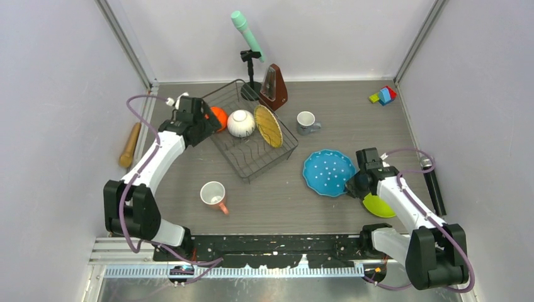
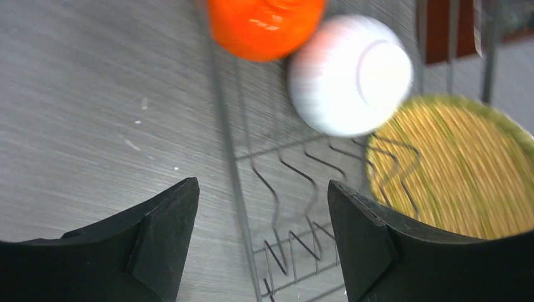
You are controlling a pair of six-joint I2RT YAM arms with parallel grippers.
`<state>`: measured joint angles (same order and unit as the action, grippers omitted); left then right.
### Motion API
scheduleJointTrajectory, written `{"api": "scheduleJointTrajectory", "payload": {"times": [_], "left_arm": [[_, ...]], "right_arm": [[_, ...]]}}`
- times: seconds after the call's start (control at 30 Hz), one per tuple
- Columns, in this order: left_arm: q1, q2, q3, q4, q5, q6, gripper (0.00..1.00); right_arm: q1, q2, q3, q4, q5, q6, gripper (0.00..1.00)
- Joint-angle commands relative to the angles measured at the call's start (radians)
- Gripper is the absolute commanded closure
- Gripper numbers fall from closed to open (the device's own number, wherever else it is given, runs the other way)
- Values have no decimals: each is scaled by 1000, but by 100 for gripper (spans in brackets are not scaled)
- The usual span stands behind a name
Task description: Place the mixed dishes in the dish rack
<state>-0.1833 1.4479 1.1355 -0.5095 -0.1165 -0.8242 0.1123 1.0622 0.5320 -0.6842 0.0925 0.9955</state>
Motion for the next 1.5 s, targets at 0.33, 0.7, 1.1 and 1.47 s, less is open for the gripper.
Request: {"api": "scheduleJointTrajectory", "payload": {"times": [0.33, 0.7, 1.1, 1.47], "left_arm": [[-301, -169, 115, 130, 208, 461, 6], [-301, -105, 159, 163, 531, 401, 9], [-299, -40, 218, 160, 610, 330, 9], [-259, 28, 296, 158, 707, 278, 6]], "right_arm": [[4, -65, 330, -258, 193, -165, 100], [4, -130, 533, -224, 280, -342, 100], [12, -75, 755, -171, 65, -428, 100], [293, 109, 941, -89, 27, -414, 100]]}}
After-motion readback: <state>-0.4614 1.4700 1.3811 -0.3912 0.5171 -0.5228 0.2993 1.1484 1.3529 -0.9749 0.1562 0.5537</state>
